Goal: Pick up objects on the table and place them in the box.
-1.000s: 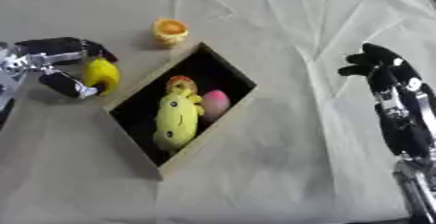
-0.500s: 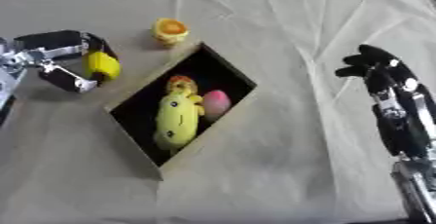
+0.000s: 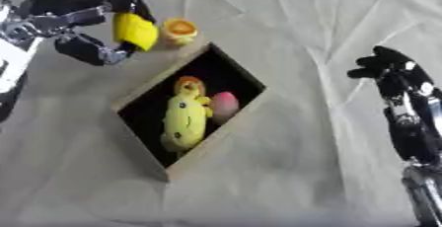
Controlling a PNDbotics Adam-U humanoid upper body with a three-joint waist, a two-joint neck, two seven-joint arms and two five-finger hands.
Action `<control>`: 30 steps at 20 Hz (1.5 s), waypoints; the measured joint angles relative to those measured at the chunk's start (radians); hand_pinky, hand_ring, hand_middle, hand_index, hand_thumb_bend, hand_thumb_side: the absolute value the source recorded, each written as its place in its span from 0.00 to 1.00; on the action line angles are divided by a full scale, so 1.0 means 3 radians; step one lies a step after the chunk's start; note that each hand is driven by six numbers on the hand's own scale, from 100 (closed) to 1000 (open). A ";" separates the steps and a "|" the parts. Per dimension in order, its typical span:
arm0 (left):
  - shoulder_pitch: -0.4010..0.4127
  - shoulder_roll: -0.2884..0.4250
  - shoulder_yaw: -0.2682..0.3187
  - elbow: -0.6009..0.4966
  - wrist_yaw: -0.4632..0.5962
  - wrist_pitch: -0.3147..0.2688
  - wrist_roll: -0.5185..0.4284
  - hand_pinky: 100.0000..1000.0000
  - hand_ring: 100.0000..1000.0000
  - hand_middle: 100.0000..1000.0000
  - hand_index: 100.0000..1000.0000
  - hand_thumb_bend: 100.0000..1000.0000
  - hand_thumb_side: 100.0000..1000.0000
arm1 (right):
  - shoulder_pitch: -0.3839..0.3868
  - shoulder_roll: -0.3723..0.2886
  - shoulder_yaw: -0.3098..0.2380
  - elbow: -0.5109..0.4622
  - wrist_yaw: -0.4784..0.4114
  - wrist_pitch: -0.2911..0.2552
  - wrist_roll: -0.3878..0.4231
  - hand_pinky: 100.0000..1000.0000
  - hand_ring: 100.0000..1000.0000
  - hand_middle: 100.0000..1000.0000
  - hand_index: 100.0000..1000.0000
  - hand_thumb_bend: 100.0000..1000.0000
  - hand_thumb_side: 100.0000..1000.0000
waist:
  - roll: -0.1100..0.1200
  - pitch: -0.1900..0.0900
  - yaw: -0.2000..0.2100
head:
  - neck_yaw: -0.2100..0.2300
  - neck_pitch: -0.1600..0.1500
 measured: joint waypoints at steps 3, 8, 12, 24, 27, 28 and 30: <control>0.0019 -0.0069 -0.0061 0.0003 0.0067 0.0039 -0.0039 0.79 0.81 0.67 0.80 0.00 0.02 | 0.0000 0.0000 0.0000 0.0000 -0.0011 0.0011 0.0011 1.00 0.67 0.68 0.84 0.00 0.59 | 0.0000 0.0000 -0.0002 | 0.0008 0.0000; 0.0069 -0.0200 -0.0095 0.0076 0.0061 0.0098 -0.0098 0.79 0.81 0.67 0.81 0.00 0.04 | -0.0001 0.0002 0.0000 0.0000 -0.0013 0.0042 0.0022 1.00 0.67 0.68 0.84 0.00 0.59 | 0.0000 0.0000 -0.0014 | 0.0010 0.0000; 0.0131 -0.0271 -0.0113 0.0153 -0.0012 0.0121 -0.0121 0.81 0.86 0.73 0.90 0.00 0.05 | -0.0002 0.0003 0.0000 0.0000 -0.0010 0.0065 0.0025 1.00 0.67 0.68 0.84 0.00 0.59 | 0.0000 0.0000 -0.0021 | -0.0003 0.0000; 0.0209 -0.0376 -0.0109 0.0317 -0.0525 0.0011 -0.0011 1.00 1.00 0.95 1.00 0.11 0.93 | -0.0020 0.0032 0.0003 0.0000 0.0016 0.0143 0.0032 1.00 0.67 0.68 0.84 0.00 0.60 | 0.0000 0.0000 -0.0037 | -0.0011 0.0000; 0.0210 -0.0385 -0.0100 0.0335 -0.0637 -0.0050 0.0050 1.00 1.00 1.00 1.00 0.16 0.97 | -0.0021 0.0033 0.0003 0.0000 0.0019 0.0156 0.0031 1.00 0.66 0.68 0.84 0.00 0.60 | 0.0000 0.0000 -0.0038 | -0.0011 0.0000; 0.0213 -0.0385 -0.0099 0.0345 -0.0658 -0.0067 0.0067 1.00 1.00 1.00 1.00 0.17 0.97 | -0.0023 0.0033 0.0003 0.0000 0.0019 0.0161 0.0032 1.00 0.66 0.68 0.84 0.00 0.60 | 0.0000 0.0000 -0.0038 | -0.0011 0.0000; 0.0216 -0.0385 -0.0098 0.0379 -0.0697 -0.0093 0.0093 1.00 1.00 1.00 1.00 0.15 0.96 | -0.0027 0.0034 0.0004 0.0000 0.0020 0.0170 0.0032 1.00 0.66 0.68 0.84 0.00 0.60 | 0.0000 0.0000 -0.0038 | -0.0011 0.0000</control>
